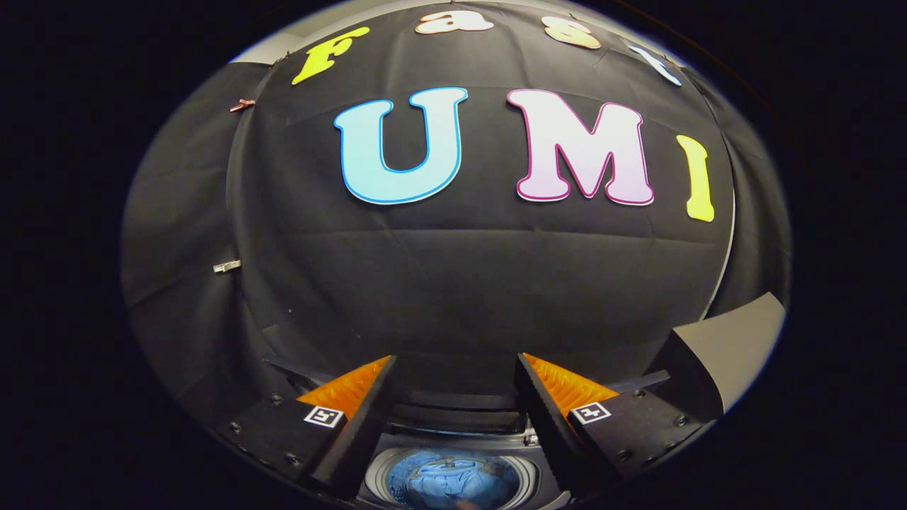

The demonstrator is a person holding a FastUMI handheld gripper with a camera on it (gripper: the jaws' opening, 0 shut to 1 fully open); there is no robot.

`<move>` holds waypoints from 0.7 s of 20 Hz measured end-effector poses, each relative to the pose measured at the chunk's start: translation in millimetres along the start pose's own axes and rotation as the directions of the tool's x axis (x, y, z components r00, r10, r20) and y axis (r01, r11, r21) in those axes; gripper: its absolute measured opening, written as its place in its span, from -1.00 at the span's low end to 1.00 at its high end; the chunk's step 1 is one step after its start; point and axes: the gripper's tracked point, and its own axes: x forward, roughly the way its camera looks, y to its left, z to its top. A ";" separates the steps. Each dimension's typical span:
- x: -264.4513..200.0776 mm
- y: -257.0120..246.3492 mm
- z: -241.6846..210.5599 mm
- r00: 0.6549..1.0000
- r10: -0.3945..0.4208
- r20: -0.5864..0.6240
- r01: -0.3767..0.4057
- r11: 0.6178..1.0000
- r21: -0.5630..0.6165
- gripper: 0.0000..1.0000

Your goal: Put the clothes into the washing machine and then close the washing machine lid.

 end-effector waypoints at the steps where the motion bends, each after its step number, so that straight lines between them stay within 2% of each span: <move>1: -7.6 1.1 -4.8 1.000 0.003 -0.007 -0.003 1.000 -0.002 1.00; 6: -46.4 8.2 -39.2 0.996 0.031 -0.079 -0.030 0.999 0.014 1.00; 10: -65.0 13.4 -81.5 0.983 0.053 -0.177 -0.059 0.998 -0.032 0.99; 14: -85.1 10.7 -80.0 0.985 0.071 -0.155 -0.075 0.997 -0.018 0.99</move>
